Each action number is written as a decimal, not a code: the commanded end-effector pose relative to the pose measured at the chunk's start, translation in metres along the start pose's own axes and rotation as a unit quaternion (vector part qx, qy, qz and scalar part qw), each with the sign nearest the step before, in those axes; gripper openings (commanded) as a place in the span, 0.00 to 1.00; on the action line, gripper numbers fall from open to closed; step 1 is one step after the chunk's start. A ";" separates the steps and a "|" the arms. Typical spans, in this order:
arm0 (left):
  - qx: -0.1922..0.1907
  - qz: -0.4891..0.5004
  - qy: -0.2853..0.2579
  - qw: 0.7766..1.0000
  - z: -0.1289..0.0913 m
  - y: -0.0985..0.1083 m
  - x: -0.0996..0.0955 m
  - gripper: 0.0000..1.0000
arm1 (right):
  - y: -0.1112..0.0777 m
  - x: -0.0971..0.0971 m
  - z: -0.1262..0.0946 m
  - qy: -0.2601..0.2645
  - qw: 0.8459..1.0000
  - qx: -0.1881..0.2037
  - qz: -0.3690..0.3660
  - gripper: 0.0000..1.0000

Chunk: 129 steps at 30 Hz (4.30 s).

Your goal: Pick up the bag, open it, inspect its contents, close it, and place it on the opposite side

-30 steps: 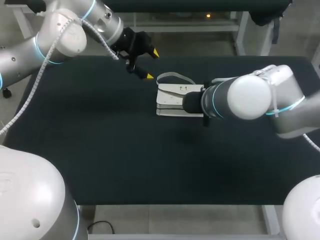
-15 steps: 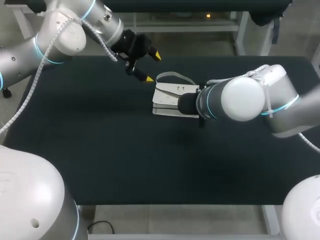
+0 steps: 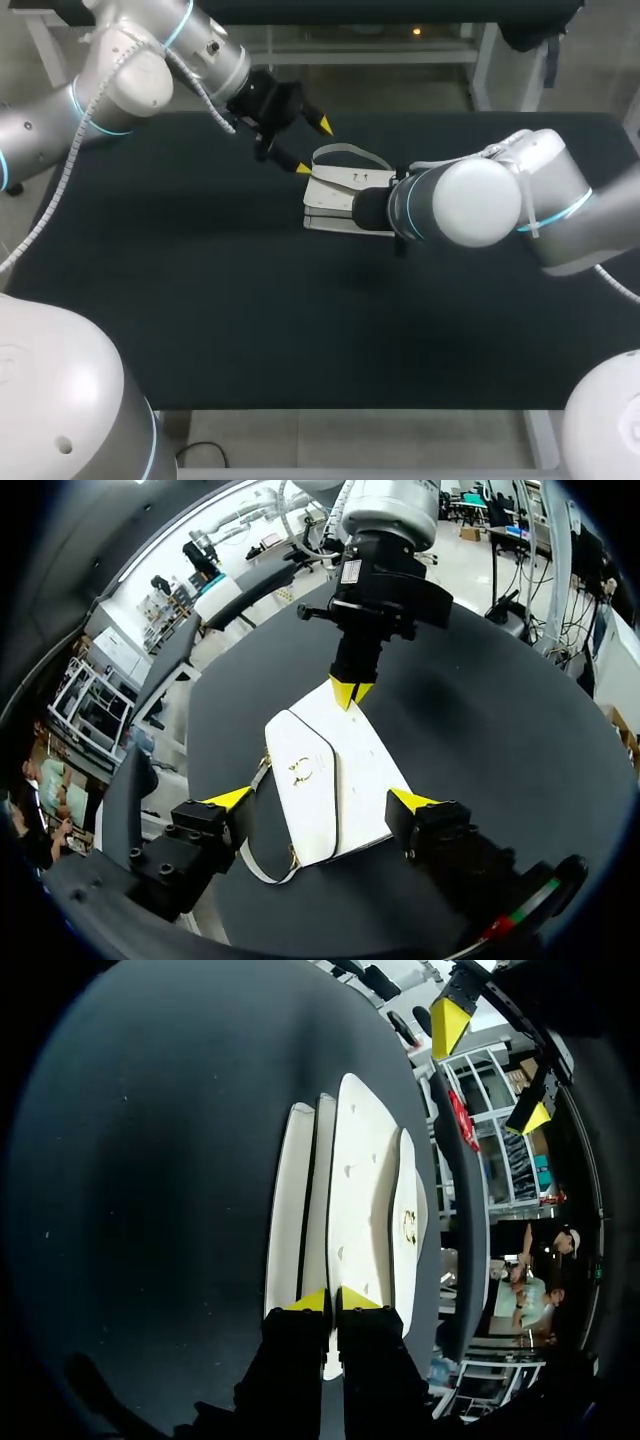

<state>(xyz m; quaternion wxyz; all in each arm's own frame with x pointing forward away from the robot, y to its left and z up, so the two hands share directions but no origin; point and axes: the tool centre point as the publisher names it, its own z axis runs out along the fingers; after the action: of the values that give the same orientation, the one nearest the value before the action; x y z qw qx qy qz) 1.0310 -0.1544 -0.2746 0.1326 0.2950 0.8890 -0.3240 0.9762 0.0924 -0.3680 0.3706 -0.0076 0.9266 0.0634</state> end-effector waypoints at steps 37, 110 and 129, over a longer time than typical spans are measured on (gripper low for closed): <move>-0.051 0.008 -0.009 0.999 0.069 0.006 0.008 0.50 | -0.001 0.005 0.001 -0.055 0.998 -0.003 0.000 0.00; -0.056 -0.177 -0.077 0.980 0.054 0.026 -0.027 0.67 | -0.001 0.005 0.001 -0.055 0.998 -0.003 0.000 0.00; -0.041 -0.133 -0.111 0.984 0.072 0.036 -0.027 0.47 | -0.001 0.005 0.001 -0.055 0.998 -0.003 0.000 0.00</move>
<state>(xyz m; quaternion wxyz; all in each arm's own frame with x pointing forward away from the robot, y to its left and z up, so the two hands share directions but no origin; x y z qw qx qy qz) 1.0729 -0.1861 -0.3291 0.1908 0.1344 0.9144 -0.3307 0.9763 0.0947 -0.3683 0.3713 -0.0064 0.9265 0.0613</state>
